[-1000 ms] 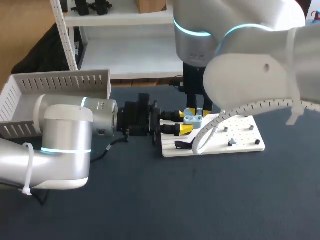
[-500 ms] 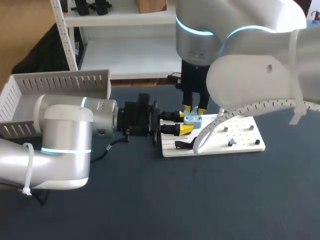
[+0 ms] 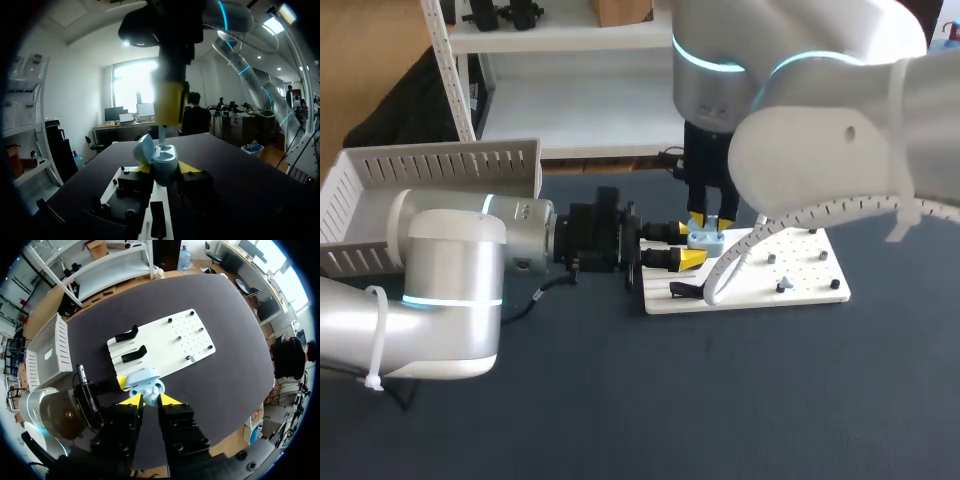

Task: Pick up each earbud case from the left stands, insert the matching earbuds, close the lid, and place the case in the box.

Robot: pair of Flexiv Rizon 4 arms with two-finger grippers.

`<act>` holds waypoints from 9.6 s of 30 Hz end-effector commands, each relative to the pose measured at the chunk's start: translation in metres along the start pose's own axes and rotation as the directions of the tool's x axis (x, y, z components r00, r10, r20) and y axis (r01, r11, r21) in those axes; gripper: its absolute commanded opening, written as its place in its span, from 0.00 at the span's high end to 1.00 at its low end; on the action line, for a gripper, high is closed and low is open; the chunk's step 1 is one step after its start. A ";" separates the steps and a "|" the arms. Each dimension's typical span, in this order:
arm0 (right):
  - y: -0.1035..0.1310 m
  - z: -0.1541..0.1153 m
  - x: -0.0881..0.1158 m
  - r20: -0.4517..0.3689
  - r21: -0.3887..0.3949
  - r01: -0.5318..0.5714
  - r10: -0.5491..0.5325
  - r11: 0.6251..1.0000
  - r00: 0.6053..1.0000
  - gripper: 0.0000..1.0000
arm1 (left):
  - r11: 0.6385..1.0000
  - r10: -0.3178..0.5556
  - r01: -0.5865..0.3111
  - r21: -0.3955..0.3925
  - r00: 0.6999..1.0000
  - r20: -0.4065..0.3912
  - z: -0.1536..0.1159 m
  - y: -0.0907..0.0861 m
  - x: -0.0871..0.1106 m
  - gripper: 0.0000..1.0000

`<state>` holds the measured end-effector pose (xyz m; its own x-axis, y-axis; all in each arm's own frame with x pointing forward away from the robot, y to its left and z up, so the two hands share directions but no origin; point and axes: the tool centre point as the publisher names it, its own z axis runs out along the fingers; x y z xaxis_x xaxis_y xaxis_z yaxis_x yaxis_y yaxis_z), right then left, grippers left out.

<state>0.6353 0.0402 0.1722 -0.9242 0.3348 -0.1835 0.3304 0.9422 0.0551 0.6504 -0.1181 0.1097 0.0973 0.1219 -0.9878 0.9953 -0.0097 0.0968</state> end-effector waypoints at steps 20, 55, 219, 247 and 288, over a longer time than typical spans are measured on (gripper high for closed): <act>-0.001 0.008 0.001 -0.015 0.011 -0.016 0.016 1.000 1.000 1.00 | 1.000 0.002 -0.002 -0.005 1.000 0.002 0.000 -0.001 0.000 1.00; -0.020 -0.012 0.008 0.001 -0.066 -0.035 0.035 0.997 0.999 0.62 | 1.000 0.002 -0.002 -0.005 1.000 0.002 0.000 -0.001 0.000 1.00; -0.053 -0.025 -0.020 -0.119 -0.299 0.490 -0.542 0.819 0.832 1.00 | 1.000 0.002 -0.002 -0.005 1.000 0.002 0.000 -0.001 0.000 1.00; -0.015 -0.032 0.010 0.002 -0.312 0.486 -0.511 0.816 0.859 1.00 | 1.000 0.002 -0.002 -0.005 1.000 0.002 0.000 -0.001 0.000 1.00; 0.010 -0.002 0.016 -0.023 -0.317 0.472 -0.504 0.823 0.864 1.00 | 1.000 0.002 -0.002 -0.005 1.000 0.002 0.000 -0.001 0.000 1.00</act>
<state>0.6216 0.0534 0.1734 -0.9684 -0.1874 -0.1644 -0.2270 0.9355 0.2708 0.6504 -0.1181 0.1097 0.0972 0.1220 -0.9878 0.9953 -0.0096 0.0968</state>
